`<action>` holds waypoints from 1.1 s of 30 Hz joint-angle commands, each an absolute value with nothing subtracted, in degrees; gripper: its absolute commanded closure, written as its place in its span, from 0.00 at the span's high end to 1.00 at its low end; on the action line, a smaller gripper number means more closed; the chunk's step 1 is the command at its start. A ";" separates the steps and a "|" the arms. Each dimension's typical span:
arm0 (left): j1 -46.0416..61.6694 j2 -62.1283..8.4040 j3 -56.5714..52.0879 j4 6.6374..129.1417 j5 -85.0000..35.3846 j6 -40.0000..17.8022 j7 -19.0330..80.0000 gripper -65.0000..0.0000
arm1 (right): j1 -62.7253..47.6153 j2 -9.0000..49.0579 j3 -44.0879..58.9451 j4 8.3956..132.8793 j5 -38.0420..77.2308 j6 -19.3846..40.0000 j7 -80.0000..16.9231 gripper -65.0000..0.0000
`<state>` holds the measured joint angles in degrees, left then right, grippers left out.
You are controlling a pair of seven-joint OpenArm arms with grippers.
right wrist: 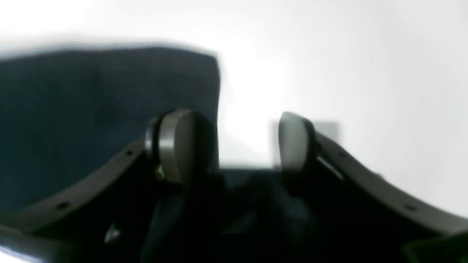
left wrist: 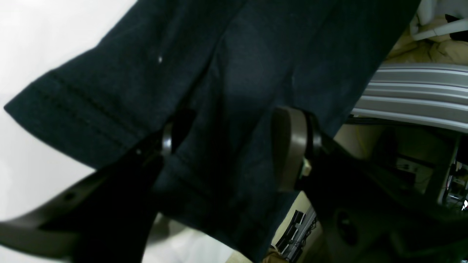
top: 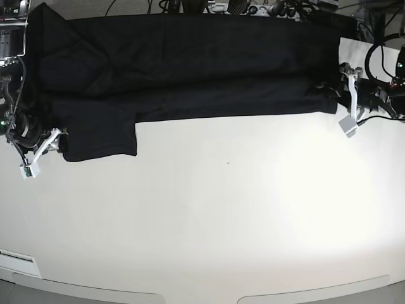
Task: Fold the T-shirt properly
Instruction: 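Tuck the sleeve end under with the right gripper and smooth the fold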
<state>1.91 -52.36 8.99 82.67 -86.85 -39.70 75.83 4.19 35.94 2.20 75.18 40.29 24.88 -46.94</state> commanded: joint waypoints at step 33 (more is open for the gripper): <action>1.89 -53.34 8.95 82.87 -85.00 -40.00 74.46 0.55 | -2.35 41.21 2.85 104.49 85.00 40.00 -80.00 0.00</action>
